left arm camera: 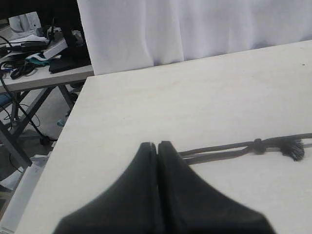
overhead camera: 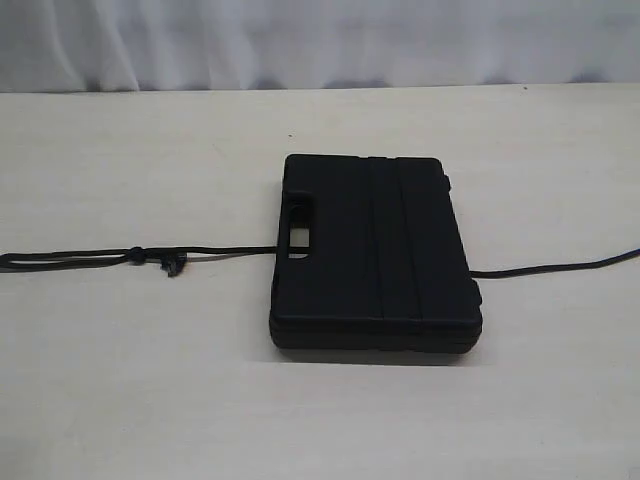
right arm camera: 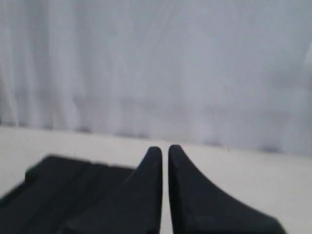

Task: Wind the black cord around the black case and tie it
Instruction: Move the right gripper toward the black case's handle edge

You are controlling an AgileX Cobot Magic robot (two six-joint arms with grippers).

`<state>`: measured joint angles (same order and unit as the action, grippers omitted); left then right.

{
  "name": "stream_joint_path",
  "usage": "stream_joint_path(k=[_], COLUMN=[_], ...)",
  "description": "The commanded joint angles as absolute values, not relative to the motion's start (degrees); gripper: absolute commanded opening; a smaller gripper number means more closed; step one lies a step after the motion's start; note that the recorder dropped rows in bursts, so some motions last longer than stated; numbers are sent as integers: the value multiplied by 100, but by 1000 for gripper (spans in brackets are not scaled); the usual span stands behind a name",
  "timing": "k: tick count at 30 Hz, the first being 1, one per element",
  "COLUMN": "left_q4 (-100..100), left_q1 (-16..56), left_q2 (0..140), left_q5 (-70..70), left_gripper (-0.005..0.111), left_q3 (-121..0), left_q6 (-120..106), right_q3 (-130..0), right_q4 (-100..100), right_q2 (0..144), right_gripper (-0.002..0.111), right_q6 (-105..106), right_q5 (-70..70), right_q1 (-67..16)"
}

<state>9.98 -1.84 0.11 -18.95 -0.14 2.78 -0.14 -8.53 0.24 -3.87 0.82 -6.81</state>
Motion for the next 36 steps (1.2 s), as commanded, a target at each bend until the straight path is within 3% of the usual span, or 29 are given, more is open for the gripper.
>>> stream_joint_path(k=[1, 12, 14, 16, 18, 20, 23, 28, 36], left_q4=[998, 998, 998, 998, 998, 998, 998, 998, 998], left_q1=[-191, -191, -191, -191, -191, -191, -191, -191, -191], left_q2=[0, 0, 0, 0, 0, 0, 0, 0, 0], left_q5=[-1850, -1850, -1840, -1840, -1840, -1840, -1840, -1840, -1840], left_gripper=[0, 0, 0, 0, 0, 0, 0, 0, 0], left_q3=[0, 0, 0, 0, 0, 0, 0, 0, 0], left_q6=[279, 279, 279, 279, 279, 279, 279, 279, 279], right_q3=[0, -108, -712, -1764, -2795, -4048, -5134, -6773, -7407], right_q4=[-850, -643, -692, -1073, -1647, -1855, -1869, -1824, 591], right_q2=[0, 0, 0, 0, 285, 1024, 1973, 3984, 6526], right_gripper=[4, 4, 4, 5, 13, 35, 52, 54, 54], right_q6=[-370, -2193, -2542, -2785, -2924, -2924, -2413, -1657, 0], right_q5=[-1489, -5270, -4508, -2797, -1116, 436, 1993, 4435, 5200], right_q1=[-677, -677, -677, -677, -677, -677, -677, -677, -677])
